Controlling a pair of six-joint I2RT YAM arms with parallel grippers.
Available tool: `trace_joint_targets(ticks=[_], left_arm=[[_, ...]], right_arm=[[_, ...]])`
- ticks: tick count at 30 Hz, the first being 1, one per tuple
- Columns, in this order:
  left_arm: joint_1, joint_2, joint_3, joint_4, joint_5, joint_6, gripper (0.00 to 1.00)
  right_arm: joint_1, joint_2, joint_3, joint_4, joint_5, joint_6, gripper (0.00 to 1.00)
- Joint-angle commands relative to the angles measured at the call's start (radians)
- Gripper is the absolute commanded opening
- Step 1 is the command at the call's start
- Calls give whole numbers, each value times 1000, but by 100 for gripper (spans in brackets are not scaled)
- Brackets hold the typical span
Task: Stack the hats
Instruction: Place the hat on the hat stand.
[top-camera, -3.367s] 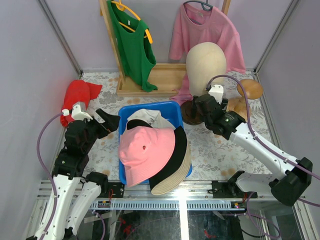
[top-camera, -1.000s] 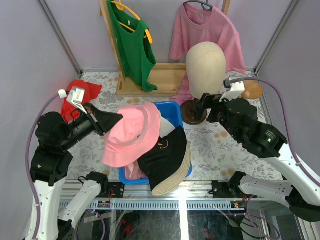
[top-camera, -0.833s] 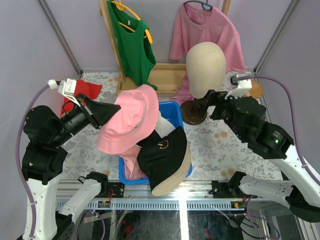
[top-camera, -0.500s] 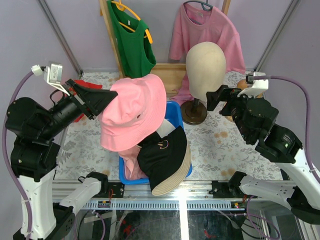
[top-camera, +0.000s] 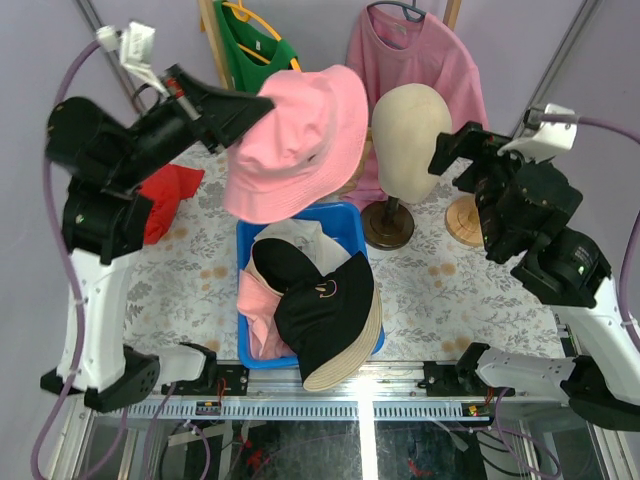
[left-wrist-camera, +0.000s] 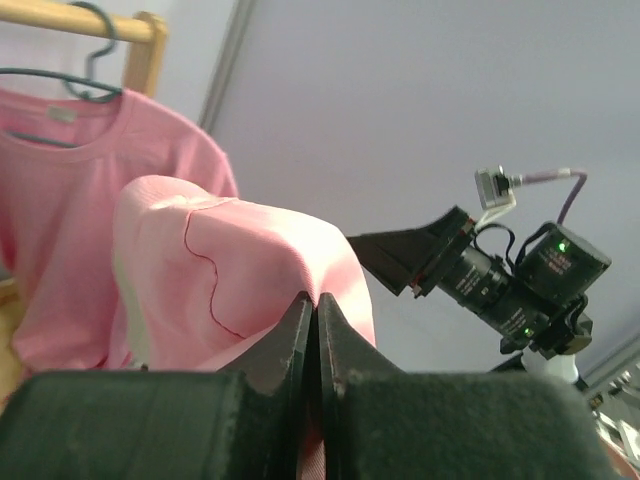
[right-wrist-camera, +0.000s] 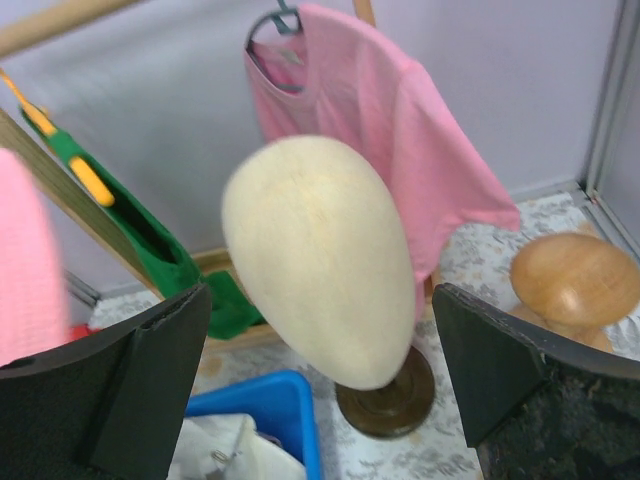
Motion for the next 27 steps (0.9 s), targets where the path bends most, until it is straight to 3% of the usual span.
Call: trace_joint_targets(ticks=[1, 5, 9, 16, 27], left_arm=[[-172, 138, 148, 124, -49, 27, 0], [-354, 313, 371, -25, -151, 174, 0], [-419, 368, 373, -28, -211, 232, 0], [-427, 393, 320, 10, -248, 261, 0], [-449, 489, 421, 36, -216, 253, 0]], right_arm=[[4, 88, 195, 14, -78, -21, 100], [5, 169, 365, -40, -212, 2, 100], [4, 217, 467, -84, -295, 29, 100], [5, 159, 425, -76, -341, 81, 100], [5, 148, 421, -132, -386, 124, 100]])
